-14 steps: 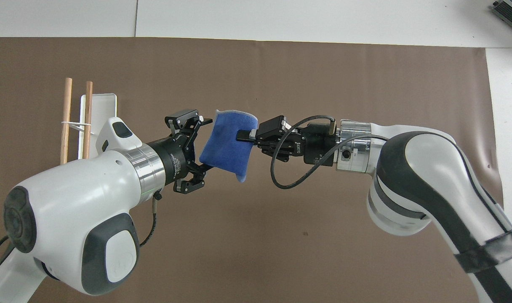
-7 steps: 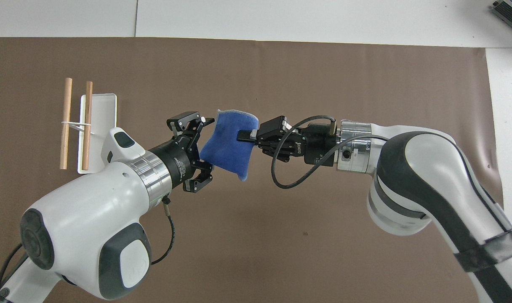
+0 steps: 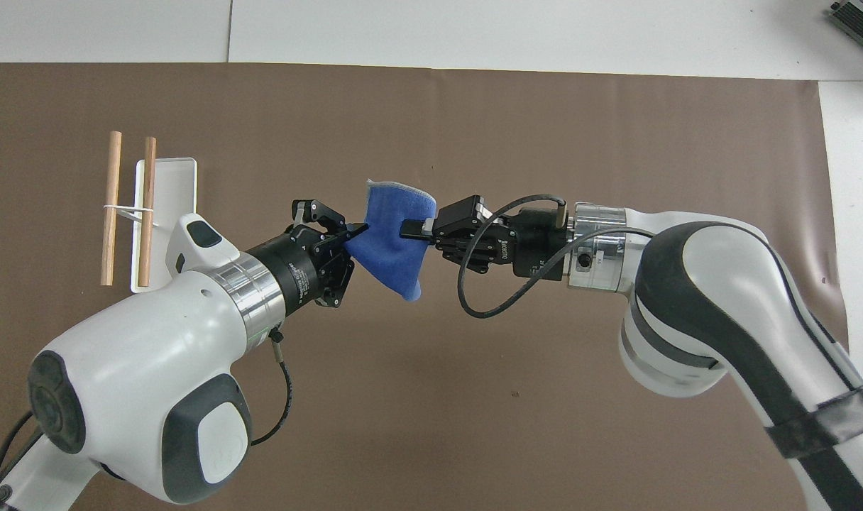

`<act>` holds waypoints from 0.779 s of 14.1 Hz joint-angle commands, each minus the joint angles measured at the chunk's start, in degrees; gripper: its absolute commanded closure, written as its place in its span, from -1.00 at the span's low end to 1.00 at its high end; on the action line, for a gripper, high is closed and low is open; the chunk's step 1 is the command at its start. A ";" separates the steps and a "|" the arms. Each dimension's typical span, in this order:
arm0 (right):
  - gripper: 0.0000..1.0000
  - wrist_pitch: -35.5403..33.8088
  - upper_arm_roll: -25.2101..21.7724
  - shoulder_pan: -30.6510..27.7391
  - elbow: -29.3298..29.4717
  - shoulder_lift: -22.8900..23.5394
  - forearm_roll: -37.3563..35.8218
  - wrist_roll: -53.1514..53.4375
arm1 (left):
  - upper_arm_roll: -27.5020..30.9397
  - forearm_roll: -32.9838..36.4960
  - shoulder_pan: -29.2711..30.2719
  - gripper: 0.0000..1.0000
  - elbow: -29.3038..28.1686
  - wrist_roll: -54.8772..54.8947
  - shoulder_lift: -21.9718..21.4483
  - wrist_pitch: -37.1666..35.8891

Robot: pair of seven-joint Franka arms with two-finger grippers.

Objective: Right arm passes towel to left arm to hang
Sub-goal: 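Open the right gripper and pull it back from the towel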

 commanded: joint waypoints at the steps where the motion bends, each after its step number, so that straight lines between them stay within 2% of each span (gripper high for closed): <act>1: 1.00 -0.11 0.22 -0.75 -0.78 -0.43 0.97 -1.86 | 0.42 -1.28 -0.37 1.00 -1.70 0.13 -1.73 1.11; 5: 1.00 0.07 0.22 -0.75 -0.78 -0.43 0.97 -1.16 | 0.69 -1.28 -0.19 1.00 -1.44 0.74 -1.64 1.02; 6: 0.81 0.16 0.22 -0.75 -0.70 -0.43 0.97 -0.81 | 0.77 -1.28 -0.11 1.00 -1.44 0.66 -1.64 1.02; 7: -0.16 0.51 0.14 -0.67 -0.70 -0.43 0.97 0.24 | 0.77 -1.28 0.07 1.00 -1.44 0.74 -1.64 1.02; 8: -0.99 1.81 0.05 -0.66 -0.70 -0.69 0.97 0.95 | 0.77 -1.28 0.77 1.00 -1.44 0.74 -1.56 1.02; 10: -1.00 4.54 0.05 -0.40 -0.70 -1.30 -0.77 1.04 | 0.86 -1.28 1.30 1.00 -1.44 0.74 -1.47 1.20; 11: -1.00 5.86 -0.04 -0.49 -0.61 -1.48 -4.18 1.22 | 0.86 -1.28 2.00 1.00 -1.44 0.74 -1.38 1.72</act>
